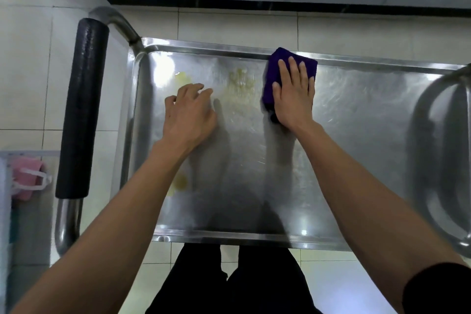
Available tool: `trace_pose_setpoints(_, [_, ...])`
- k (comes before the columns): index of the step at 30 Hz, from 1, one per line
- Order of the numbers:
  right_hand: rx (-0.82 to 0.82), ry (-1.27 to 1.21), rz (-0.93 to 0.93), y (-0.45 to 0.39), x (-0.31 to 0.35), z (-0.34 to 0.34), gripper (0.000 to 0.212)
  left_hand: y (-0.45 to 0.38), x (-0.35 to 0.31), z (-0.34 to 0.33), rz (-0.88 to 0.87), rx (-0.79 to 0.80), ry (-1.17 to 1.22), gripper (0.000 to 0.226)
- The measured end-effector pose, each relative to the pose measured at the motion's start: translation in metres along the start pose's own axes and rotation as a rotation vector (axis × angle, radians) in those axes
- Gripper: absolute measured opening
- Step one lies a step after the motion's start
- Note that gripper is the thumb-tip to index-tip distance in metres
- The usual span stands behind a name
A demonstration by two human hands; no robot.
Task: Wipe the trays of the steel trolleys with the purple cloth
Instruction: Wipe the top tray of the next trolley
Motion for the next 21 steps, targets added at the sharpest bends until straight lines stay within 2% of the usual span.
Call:
trace_pose_setpoints(9, [0.034,0.072,0.116,-0.012,0.074,-0.021,0.056,0.013,0.033,0.005,0.041,0.011,0.037,0.049])
trace_pose_setpoints(21, [0.166,0.075,0.331,-0.035,0.215,-0.052,0.059,0.04,0.096,0.007,0.239,-0.014,0.101,0.053])
Point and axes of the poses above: each hand's wrist, its own y-axis away from the middle knuckle, its own z-axis out of the back of the hand, x = y × z, the point moved 3 cm from there along -y, towards the middle knuckle, and after that the axes turned 15 degrees about x, right-handed, at the moved point
